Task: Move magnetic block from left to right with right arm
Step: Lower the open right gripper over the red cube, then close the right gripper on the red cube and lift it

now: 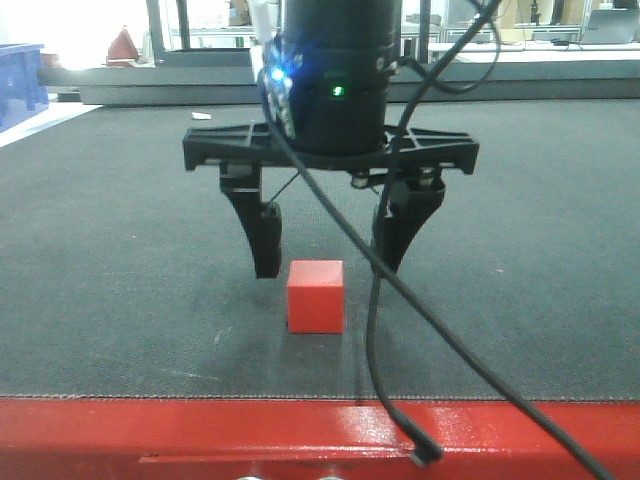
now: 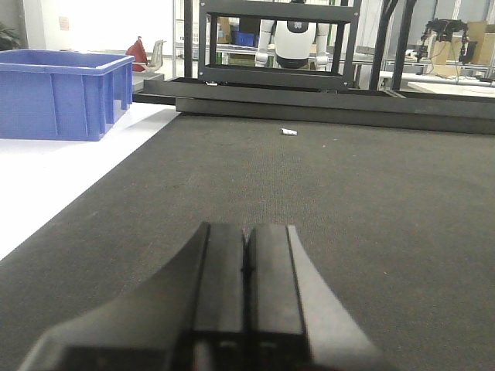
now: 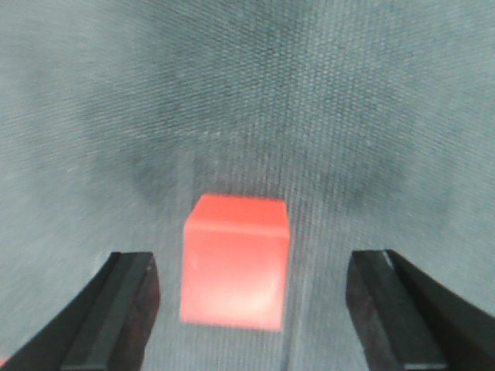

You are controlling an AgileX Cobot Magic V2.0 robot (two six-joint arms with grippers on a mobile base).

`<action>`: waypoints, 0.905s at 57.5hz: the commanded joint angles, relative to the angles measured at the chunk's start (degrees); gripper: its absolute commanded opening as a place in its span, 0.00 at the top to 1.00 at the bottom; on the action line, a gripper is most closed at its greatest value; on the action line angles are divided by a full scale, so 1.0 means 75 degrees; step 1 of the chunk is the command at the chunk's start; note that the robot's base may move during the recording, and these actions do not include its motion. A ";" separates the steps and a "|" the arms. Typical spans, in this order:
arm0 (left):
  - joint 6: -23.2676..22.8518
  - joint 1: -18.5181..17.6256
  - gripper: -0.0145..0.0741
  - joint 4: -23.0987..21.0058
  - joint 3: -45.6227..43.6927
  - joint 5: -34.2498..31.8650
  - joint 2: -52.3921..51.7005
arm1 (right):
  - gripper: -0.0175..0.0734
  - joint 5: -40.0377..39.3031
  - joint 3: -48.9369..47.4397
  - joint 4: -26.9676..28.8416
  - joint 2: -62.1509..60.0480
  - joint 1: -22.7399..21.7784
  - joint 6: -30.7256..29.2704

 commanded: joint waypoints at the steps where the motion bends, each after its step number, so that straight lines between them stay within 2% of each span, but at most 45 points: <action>1: 0.0018 -0.0022 0.98 -0.0071 0.0059 -0.0698 -0.0089 | 0.15 0.0006 -0.0299 -0.0147 -0.0272 0.0046 0.0107; 29: 0.0018 -0.0022 0.98 -0.0071 0.0059 -0.0698 -0.0089 | 0.15 0.0015 -0.0299 0.0140 0.0037 0.0046 0.0599; 36: 0.0018 -0.0022 0.98 -0.0071 0.0059 -0.0698 -0.0089 | 0.23 0.0031 -0.0299 0.0140 0.0037 0.0046 0.0599; 44: 0.0018 -0.0022 0.98 -0.0071 0.0059 -0.0698 -0.0089 | 0.44 0.0226 -0.0299 -0.0099 0.0037 0.0103 0.0592; 52: 0.0018 -0.0022 0.98 -0.0071 0.0059 -0.0698 -0.0089 | 0.45 0.0345 -0.0299 -0.0209 0.0019 0.0144 0.0592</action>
